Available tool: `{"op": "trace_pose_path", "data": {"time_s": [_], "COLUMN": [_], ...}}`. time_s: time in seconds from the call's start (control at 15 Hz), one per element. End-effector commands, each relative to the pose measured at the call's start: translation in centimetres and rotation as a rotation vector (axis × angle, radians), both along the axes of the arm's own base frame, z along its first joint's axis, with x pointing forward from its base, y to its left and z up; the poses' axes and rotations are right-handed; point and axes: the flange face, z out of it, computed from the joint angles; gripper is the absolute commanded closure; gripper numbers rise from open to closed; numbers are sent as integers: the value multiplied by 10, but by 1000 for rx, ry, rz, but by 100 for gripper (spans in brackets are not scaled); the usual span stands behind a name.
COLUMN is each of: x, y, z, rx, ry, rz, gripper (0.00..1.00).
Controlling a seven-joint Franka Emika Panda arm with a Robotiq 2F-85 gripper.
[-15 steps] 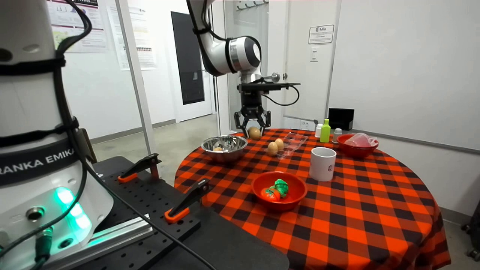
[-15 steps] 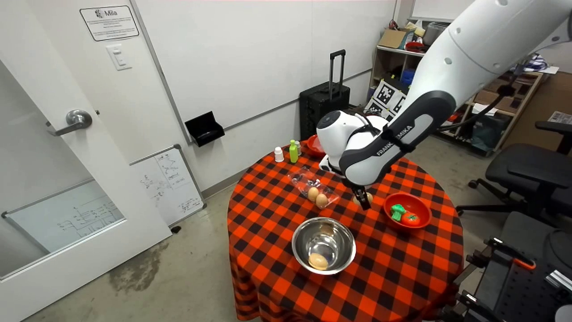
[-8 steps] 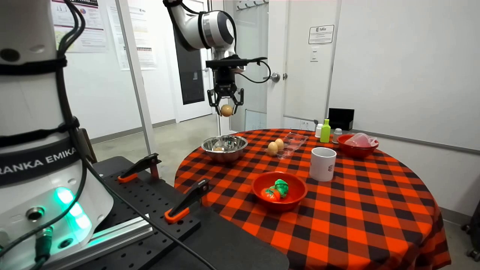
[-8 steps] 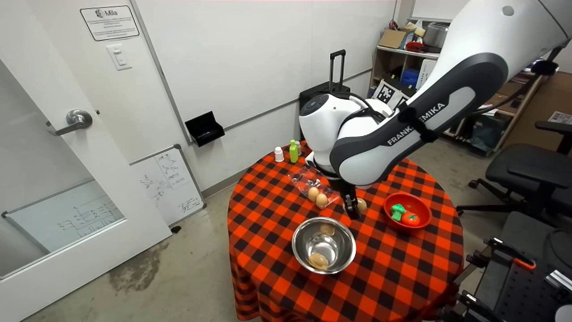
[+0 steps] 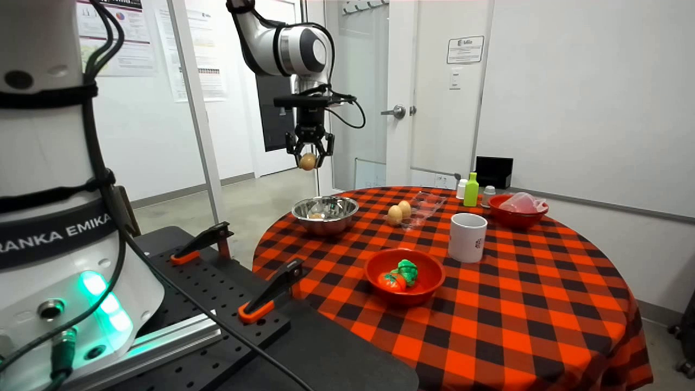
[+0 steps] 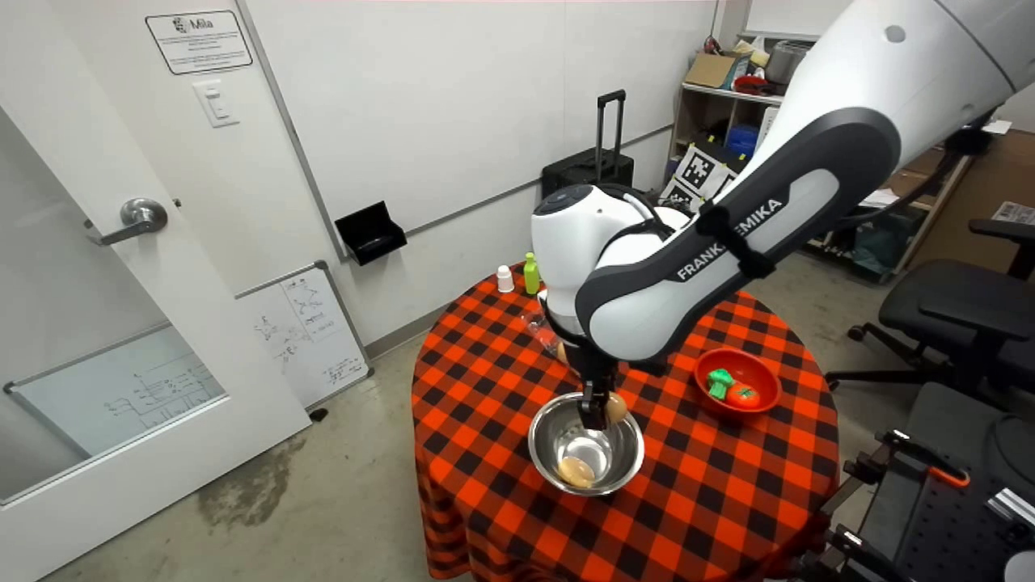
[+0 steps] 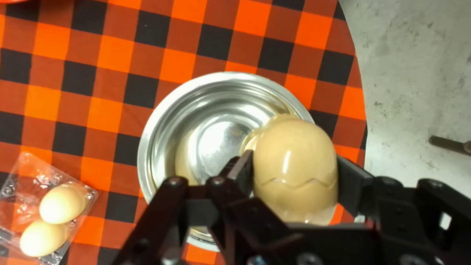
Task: Pick up the egg on the table and put it in the silver bowl.
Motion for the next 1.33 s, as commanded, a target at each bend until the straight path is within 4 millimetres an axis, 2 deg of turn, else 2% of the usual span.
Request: {"op": "trace_pose_path", "data": {"time_s": [0.0, 0.47, 0.73, 1.27], "x": [11, 25, 32, 39], "y": [1, -8, -11, -10], "z": [-31, -92, -121, -155], "rx": [33, 10, -29, -82], "ry": [-38, -60, -49, -45], "rz": [-92, -169, -202, -248], "gripper": [78, 78, 78, 78]}}
